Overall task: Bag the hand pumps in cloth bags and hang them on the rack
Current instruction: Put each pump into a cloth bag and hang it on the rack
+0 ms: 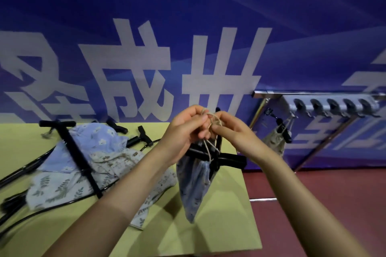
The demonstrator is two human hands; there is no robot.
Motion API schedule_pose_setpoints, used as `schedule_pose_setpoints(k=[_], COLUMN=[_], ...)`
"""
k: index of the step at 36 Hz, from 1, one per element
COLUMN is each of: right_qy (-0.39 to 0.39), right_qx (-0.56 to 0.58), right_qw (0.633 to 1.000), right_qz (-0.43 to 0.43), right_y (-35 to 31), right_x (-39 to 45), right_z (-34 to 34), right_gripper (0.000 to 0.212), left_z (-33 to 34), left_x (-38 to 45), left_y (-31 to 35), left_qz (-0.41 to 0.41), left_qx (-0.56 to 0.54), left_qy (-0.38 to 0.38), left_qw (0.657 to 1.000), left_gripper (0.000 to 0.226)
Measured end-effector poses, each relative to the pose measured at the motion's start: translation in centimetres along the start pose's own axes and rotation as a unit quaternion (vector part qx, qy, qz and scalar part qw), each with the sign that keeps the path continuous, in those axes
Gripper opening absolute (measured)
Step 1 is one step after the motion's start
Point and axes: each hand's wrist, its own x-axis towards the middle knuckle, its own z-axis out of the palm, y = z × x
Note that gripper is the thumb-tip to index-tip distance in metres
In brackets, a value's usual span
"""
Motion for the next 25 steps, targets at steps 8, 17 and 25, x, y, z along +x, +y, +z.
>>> schedule_pose_setpoints(k=[8,17,25], right_qy=[0.071,0.111,0.168], right_qx=[0.063,0.074,0.045], right_qw=[0.995,0.991,0.985], right_qz=[0.018,0.018,0.020], right_y=[1.6,3.0,6.8], right_x=[-2.9,-4.1,-5.6], right_z=[-3.4,-8.4,-20.7], right_gripper=[0.019,0.022,0.024], left_z=[0.1,3.3,13.0], left_x=[1.3,5.7,13.7], left_y=[-1.6,-3.7,-10.7], left_qz=[-0.058,-0.127,-0.094], left_qx=[0.195,0.315,0.133], left_qy=[-0.033,-0.117,-0.120], left_qw=[0.979,0.933,0.979], left_gripper=[0.017,0.028,0.028])
